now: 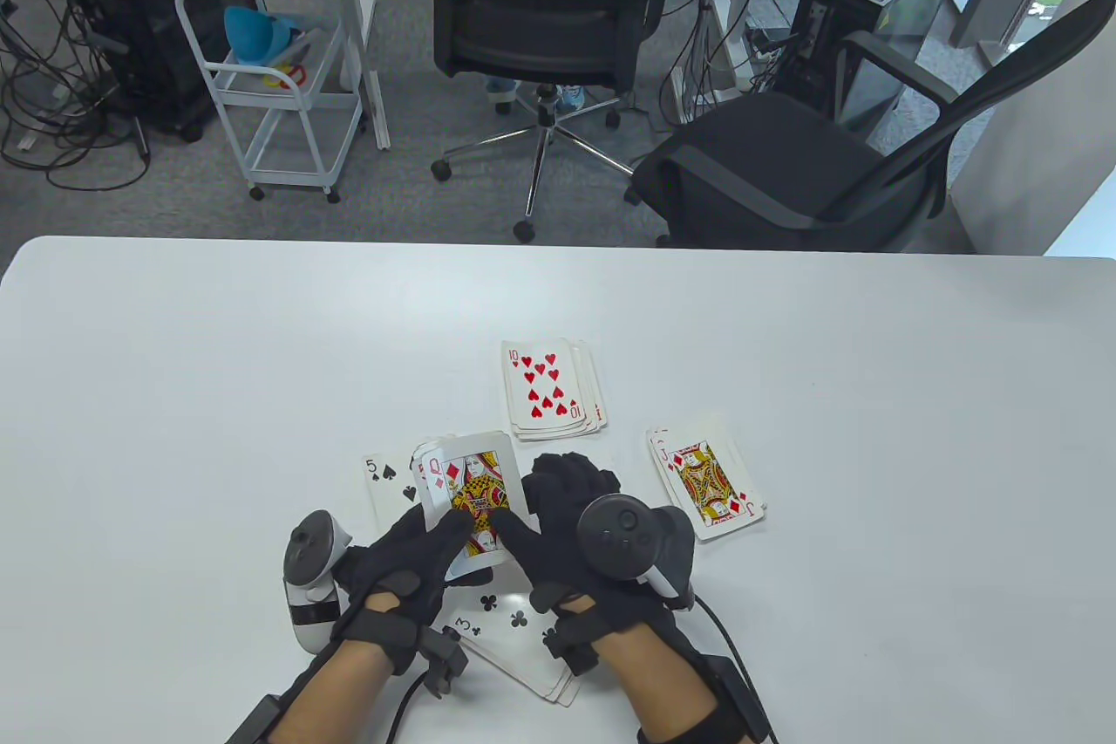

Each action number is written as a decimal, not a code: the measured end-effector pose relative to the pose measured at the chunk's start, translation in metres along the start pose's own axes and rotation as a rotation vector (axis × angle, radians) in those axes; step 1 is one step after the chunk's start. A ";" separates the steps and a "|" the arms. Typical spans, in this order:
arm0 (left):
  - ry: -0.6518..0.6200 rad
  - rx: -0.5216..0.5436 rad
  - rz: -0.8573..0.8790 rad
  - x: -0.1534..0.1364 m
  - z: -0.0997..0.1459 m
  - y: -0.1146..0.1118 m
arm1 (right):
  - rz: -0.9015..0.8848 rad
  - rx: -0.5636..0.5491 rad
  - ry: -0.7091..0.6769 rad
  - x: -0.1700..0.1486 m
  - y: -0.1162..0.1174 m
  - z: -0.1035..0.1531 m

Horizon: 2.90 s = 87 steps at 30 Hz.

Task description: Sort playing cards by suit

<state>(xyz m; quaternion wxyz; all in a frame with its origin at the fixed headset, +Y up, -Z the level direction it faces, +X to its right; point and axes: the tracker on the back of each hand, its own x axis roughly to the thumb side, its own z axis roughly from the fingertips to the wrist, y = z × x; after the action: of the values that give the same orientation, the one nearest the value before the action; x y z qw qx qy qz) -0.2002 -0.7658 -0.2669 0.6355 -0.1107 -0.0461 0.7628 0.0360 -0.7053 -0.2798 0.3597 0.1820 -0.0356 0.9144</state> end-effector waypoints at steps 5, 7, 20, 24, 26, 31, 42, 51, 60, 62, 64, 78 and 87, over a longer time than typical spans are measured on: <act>0.003 0.013 -0.001 0.000 0.001 0.002 | 0.036 -0.072 -0.014 0.005 0.001 0.001; 0.009 0.013 0.010 -0.001 0.001 0.002 | 0.035 -0.089 -0.025 0.007 0.000 0.002; 0.009 -0.034 0.039 -0.002 0.000 -0.003 | 0.064 -0.242 0.014 -0.008 -0.024 0.002; 0.014 -0.027 0.038 -0.002 0.000 -0.003 | 0.038 -0.306 0.079 -0.026 -0.043 0.002; 0.014 -0.027 0.037 -0.001 0.000 -0.003 | 0.030 -0.345 0.117 -0.037 -0.054 0.002; 0.012 -0.029 0.036 -0.001 0.000 -0.003 | 0.039 -0.470 0.244 -0.069 -0.087 0.009; 0.006 -0.041 0.046 -0.001 -0.002 -0.008 | 0.124 -0.309 0.679 -0.155 -0.130 0.025; 0.002 -0.041 0.047 0.001 -0.001 -0.005 | 0.401 -0.181 0.752 -0.150 -0.092 0.004; 0.005 -0.045 0.052 0.000 -0.001 -0.007 | 0.353 -0.306 0.485 -0.096 -0.088 0.005; 0.005 -0.043 0.053 0.000 0.000 -0.006 | 0.296 -0.320 0.395 -0.084 -0.084 0.005; 0.005 -0.039 0.050 0.000 0.000 -0.006 | 0.223 -0.378 0.289 -0.070 -0.079 0.005; 0.003 -0.016 0.015 -0.002 -0.001 -0.002 | 0.091 -0.307 0.013 -0.010 -0.044 0.008; 0.005 0.000 -0.001 -0.002 0.000 -0.001 | 0.067 -0.224 -0.030 -0.001 -0.026 0.007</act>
<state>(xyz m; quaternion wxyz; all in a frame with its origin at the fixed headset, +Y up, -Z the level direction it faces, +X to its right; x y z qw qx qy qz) -0.1990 -0.7681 -0.2666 0.6359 -0.1128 -0.0445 0.7622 0.0561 -0.6875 -0.2755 0.3465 0.1530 -0.1493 0.9134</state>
